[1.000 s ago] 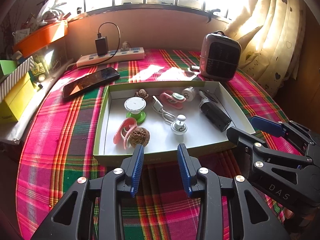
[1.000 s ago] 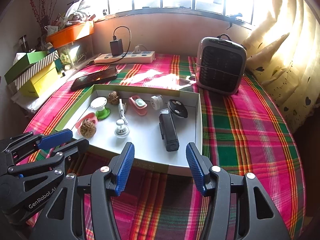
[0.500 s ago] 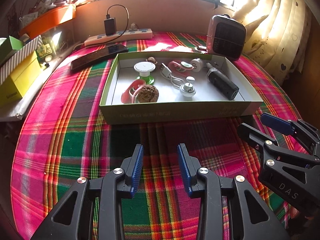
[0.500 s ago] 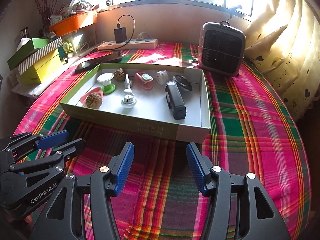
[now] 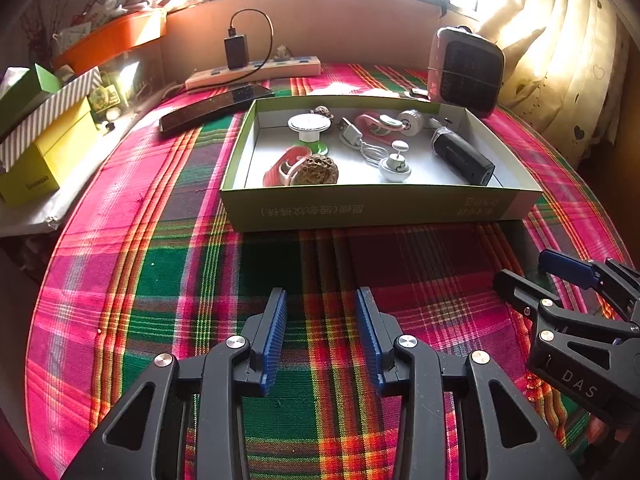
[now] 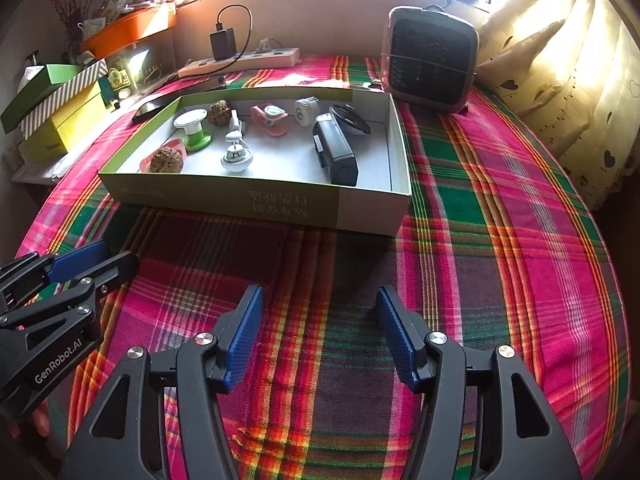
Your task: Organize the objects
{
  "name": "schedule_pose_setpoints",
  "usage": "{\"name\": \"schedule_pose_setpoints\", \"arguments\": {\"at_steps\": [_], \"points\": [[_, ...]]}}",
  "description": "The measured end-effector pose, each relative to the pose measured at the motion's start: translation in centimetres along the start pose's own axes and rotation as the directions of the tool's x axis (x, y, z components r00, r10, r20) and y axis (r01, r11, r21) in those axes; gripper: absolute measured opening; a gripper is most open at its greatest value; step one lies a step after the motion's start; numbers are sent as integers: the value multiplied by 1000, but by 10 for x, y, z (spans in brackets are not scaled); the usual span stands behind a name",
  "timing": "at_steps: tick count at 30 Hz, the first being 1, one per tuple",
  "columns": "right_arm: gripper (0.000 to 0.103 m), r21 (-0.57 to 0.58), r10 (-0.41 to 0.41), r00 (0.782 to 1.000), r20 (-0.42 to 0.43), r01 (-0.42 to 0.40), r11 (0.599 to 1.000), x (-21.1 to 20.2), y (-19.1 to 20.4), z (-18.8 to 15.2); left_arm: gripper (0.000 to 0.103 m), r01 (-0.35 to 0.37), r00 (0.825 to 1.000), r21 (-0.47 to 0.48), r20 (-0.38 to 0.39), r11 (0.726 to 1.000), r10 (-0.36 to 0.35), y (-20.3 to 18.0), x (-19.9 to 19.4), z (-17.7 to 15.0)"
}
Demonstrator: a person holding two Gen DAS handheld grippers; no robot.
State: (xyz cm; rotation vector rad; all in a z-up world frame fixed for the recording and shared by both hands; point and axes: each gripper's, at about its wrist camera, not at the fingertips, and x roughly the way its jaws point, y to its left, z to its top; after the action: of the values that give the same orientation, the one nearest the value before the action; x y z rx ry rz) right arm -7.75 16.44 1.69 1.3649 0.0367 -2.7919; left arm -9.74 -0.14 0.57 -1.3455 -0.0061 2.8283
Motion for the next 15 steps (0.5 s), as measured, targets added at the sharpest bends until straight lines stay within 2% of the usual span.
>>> {"name": "schedule_pose_setpoints", "arguments": {"at_steps": [7, 12, 15], "points": [[70, 4, -6, 1000, -1, 6, 1000, -2, -3, -3, 41, -31, 999, -1, 11, 1000, 31, -3, 0, -1], [81, 16, -14, 1000, -9, 14, 1000, 0, -7, -3, 43, -25, 1000, -21, 9, 999, 25, 1, 0, -1], [82, 18, -14, 1000, -10, 14, 1000, 1, -8, -2, 44, -34, 999, -16, 9, 999, 34, -1, 1, -1]]}}
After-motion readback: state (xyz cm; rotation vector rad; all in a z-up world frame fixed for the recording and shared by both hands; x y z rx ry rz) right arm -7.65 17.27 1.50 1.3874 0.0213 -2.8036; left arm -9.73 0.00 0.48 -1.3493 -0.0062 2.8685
